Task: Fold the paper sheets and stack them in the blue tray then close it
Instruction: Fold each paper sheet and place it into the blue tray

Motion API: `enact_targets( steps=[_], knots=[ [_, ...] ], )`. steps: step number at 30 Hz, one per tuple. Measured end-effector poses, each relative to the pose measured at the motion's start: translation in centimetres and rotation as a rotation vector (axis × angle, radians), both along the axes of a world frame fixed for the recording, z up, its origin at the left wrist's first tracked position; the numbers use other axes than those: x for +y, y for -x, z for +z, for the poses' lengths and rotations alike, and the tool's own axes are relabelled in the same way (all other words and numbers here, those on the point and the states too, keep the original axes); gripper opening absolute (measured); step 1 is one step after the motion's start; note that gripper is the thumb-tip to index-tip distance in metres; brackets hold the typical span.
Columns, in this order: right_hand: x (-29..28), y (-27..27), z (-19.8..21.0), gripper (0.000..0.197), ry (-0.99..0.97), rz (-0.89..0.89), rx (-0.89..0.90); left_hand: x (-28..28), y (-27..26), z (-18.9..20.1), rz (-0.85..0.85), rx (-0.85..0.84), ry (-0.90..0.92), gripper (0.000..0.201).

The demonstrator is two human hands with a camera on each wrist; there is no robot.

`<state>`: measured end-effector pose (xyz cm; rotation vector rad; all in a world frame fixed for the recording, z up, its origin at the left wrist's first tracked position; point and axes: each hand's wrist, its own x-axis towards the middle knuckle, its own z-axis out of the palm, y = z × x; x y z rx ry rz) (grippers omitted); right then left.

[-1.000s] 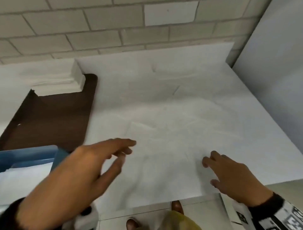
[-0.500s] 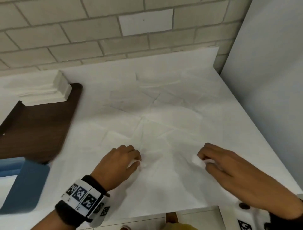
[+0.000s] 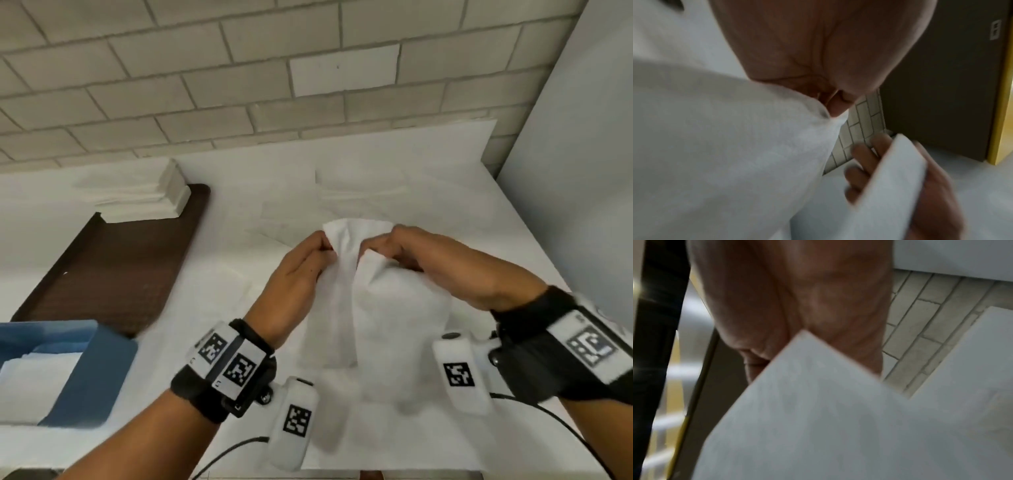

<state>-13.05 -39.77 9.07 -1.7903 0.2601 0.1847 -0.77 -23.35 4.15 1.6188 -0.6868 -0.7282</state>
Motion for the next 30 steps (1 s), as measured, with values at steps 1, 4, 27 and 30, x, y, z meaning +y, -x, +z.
enact_targets(
  steps=[1, 4, 27, 30],
  knots=[
    [0.4, -0.6, 0.5, 0.054, 0.018, -0.022, -0.021, 0.0, 0.7, -0.7, 0.03, 0.092, 0.016, 0.032],
    [0.3, -2.7, -1.8, 0.042, 0.15, -0.16, -0.045, 0.4, 2.0, -2.2, 0.082, 0.308, 0.031, 0.028],
    [4.2, -2.7, -7.7, 0.03, -0.183, -0.461, -0.352, 0.9, 0.6, -4.2, 0.134, -0.025, 0.123, 0.028],
    [3.8, -2.3, -8.3, 0.03, -0.145, -0.474, -0.354, 1.0, 0.9, -5.8, 0.136, -0.037, 0.049, 0.028]
  ],
)
